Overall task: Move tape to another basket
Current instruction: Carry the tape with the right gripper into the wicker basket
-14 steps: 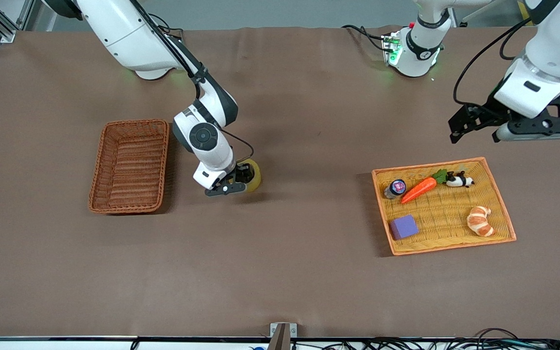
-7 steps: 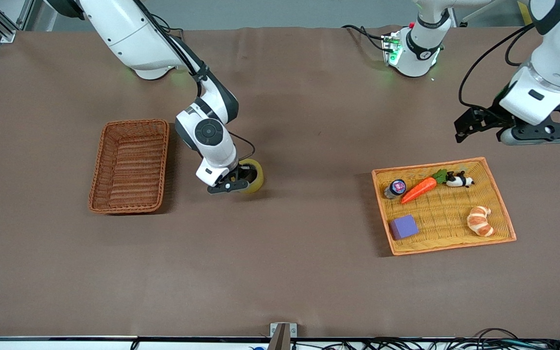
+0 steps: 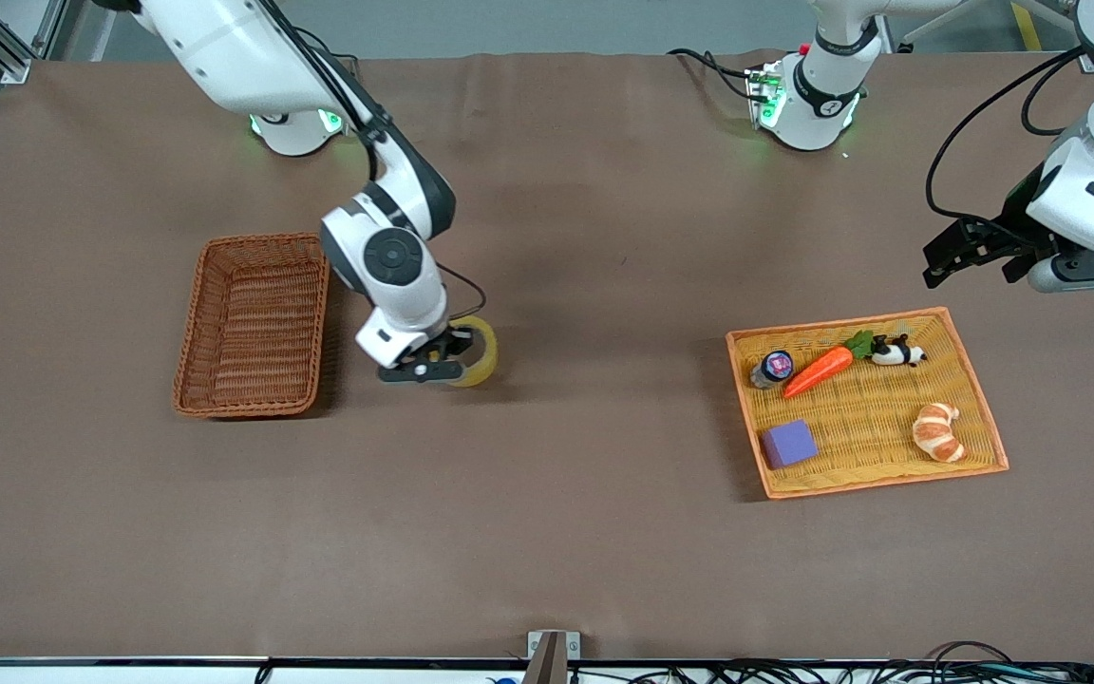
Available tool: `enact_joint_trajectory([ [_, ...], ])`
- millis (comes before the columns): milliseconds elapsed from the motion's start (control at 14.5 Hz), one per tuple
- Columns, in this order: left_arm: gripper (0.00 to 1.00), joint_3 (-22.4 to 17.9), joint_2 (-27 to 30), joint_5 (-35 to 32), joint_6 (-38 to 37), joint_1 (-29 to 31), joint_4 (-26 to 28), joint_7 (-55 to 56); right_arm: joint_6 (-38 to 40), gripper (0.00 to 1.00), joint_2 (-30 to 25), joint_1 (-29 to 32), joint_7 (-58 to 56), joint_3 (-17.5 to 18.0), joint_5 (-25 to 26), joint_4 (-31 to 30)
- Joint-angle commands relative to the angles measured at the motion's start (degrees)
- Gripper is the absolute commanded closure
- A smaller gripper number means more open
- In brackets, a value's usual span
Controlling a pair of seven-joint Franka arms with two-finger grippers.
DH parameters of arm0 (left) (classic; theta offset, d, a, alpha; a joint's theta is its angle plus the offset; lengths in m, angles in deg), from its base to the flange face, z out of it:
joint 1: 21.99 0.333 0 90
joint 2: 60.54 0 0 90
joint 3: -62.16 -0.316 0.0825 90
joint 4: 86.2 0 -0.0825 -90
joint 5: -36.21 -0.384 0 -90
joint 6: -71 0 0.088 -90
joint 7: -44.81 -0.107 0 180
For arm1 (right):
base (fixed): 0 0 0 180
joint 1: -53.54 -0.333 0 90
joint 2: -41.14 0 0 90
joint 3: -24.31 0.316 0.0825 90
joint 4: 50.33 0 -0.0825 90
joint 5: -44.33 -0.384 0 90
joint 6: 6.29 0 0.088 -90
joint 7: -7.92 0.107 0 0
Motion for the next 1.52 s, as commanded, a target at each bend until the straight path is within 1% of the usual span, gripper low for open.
enact_joint_trajectory([
  [0, 0.0, 0.3, -3.2, 0.2, -1.5, -0.1, -3.3, -0.4, 6.1, 1.0, -9.1, 5.7, -6.9, 0.4, 0.6, -3.3],
  [69, 0.0, 1.0, -3.2, -0.1, -1.5, 0.2, -3.3, -0.7, 7.0, 1.0, -11.0, 6.9, -9.8, -0.5, 0.6, -4.7],
  [138, 0.0, 1.9, -3.4, -1.1, -1.4, 0.6, -3.3, -0.6, 6.7, 1.0, -13.2, 7.5, -13.6, -2.7, 0.6, -6.8],
  [207, 0.0, 2.9, -3.5, -2.5, -1.4, 0.8, -3.2, -0.4, 6.5, 1.0, -15.1, 7.4, -17.8, -6.1, 0.6, -8.7],
  [345, 0.0, 3.8, -3.5, -3.4, -1.2, 1.4, -3.2, 0.1, 5.7, 1.0, -18.1, 7.5, -25.0, -11.2, 0.5, -13.5],
  [483, 0.0, 3.9, -3.5, -3.3, -1.0, 1.4, -3.2, 0.2, 0.3, 1.0, -20.3, 7.6, -29.7, -15.8, 0.5, -20.3],
  [552, 0.0, 3.9, -3.5, -3.1, -0.9, 1.5, -3.2, 0.2, -5.1, 1.0, -21.5, 7.8, -32.4, -18.4, 0.5, -24.7],
  [690, 0.0, 3.7, -3.7, -2.5, -0.8, 1.6, -3.3, 0.0, -11.3, 1.0, -21.7, 7.9, -37.1, -22.4, 0.5, -29.4],
  [759, 0.0, 3.6, -3.7, -2.4, -0.8, 1.6, -3.3, 0.0, -13.7, 1.0, -21.6, 7.9, -38.1, -23.4, 0.5, -30.8],
  [1034, 0.0, 3.7, -3.7, -1.4, -0.9, 1.4, -2.8, 0.0, -25.9, 0.98, -21.0, 8.7, -38.4, -23.9, 0.6, -38.8],
  [1241, 0.01, 3.7, -3.7, -0.2, -1.0, 1.4, -2.5, -0.2, -27.1, 0.95, -19.2, 8.8, -38.5, -24.2, 1.0, -38.9],
  [1448, 0.01, 3.7, -3.7, 0.1, -0.8, 1.5, -2.4, -1.2, -32.3, 0.87, -15.3, 9.7, -42.2, -25.7, 1.0, -38.9],
])
